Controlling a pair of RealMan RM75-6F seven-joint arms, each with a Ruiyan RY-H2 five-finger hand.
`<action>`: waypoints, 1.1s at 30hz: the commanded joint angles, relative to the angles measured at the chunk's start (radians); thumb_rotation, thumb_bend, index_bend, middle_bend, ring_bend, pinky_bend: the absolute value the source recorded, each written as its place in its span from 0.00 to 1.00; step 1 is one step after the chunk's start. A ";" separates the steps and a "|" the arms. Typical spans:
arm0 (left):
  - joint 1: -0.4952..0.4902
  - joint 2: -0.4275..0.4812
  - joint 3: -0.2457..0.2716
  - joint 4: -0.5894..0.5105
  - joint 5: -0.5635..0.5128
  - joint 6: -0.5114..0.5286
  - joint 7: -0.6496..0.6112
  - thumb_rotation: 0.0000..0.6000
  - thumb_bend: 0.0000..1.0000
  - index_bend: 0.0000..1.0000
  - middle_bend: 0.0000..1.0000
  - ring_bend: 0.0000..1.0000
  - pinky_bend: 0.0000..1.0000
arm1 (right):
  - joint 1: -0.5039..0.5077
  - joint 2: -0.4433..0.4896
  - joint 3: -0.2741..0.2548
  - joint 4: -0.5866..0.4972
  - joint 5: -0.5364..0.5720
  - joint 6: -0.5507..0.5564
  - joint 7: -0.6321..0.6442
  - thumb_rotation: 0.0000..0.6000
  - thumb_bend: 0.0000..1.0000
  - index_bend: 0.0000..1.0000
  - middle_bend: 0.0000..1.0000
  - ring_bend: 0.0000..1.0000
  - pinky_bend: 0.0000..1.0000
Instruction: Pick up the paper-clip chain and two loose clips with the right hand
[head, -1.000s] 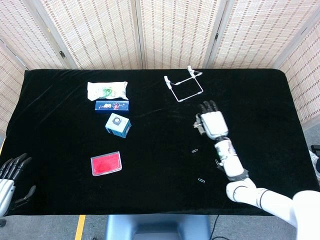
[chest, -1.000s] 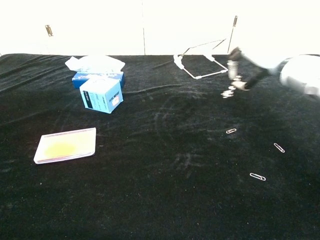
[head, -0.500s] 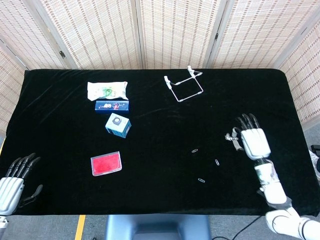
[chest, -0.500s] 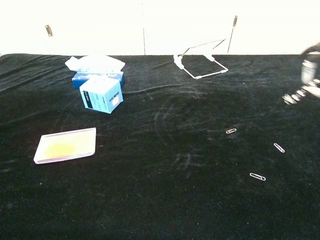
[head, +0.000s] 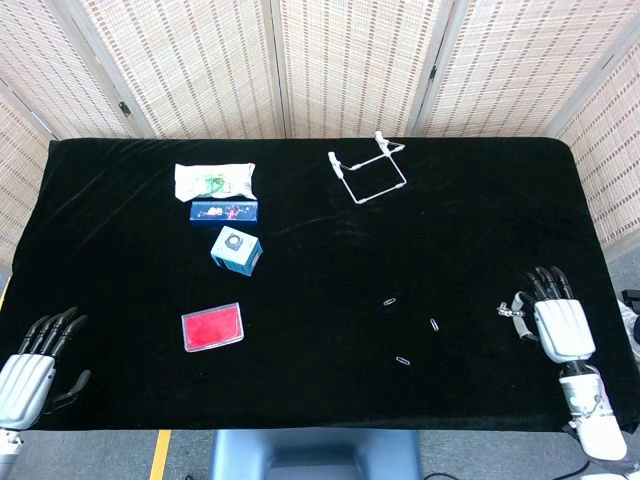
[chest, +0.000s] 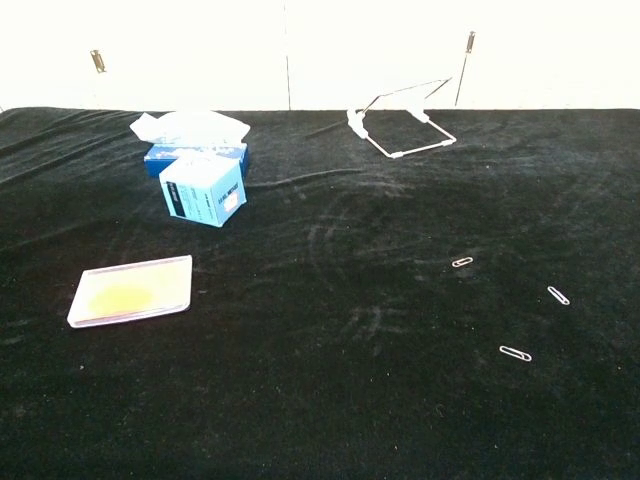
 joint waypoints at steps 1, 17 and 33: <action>-0.002 -0.001 0.000 0.000 -0.003 -0.005 0.002 1.00 0.44 0.00 0.00 0.00 0.00 | -0.012 -0.016 0.003 0.036 -0.005 -0.011 0.029 1.00 0.50 0.94 0.21 0.08 0.00; -0.001 0.001 0.001 0.002 -0.005 0.001 -0.008 1.00 0.44 0.00 0.00 0.00 0.00 | 0.017 0.012 0.042 0.009 -0.009 -0.109 0.009 1.00 0.41 0.00 0.00 0.00 0.00; 0.000 -0.002 0.005 -0.001 0.003 0.007 0.004 1.00 0.44 0.00 0.00 0.00 0.00 | -0.082 0.218 0.016 -0.330 0.051 -0.095 -0.116 1.00 0.34 0.00 0.00 0.00 0.00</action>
